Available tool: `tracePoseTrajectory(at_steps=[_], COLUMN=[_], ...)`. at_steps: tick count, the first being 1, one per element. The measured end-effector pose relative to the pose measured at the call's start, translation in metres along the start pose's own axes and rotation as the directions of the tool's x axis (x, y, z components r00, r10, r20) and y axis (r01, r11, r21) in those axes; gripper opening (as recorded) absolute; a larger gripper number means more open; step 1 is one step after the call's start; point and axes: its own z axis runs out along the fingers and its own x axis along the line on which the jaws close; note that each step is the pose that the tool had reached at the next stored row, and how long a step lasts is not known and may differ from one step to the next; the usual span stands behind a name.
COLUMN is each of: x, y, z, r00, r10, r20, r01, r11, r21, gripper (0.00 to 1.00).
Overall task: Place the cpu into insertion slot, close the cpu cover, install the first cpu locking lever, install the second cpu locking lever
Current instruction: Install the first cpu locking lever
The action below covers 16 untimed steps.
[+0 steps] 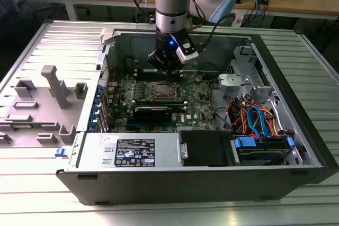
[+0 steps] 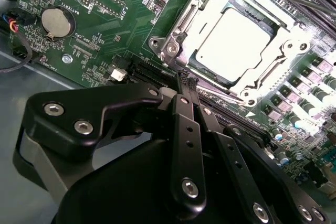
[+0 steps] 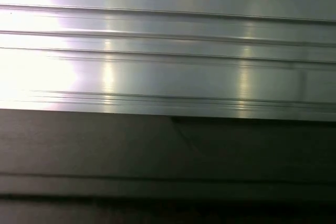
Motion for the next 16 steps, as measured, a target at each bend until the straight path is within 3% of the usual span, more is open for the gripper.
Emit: tracePoseTrajectory(at_steps=[16], x=[-0.0007], y=[0.0001], z=[0.0051], r00=[1.0000], r10=[0.000], r20=[0.0000], r01=[0.000], r11=[1.0000], r21=[0.0000], gripper=[0.11])
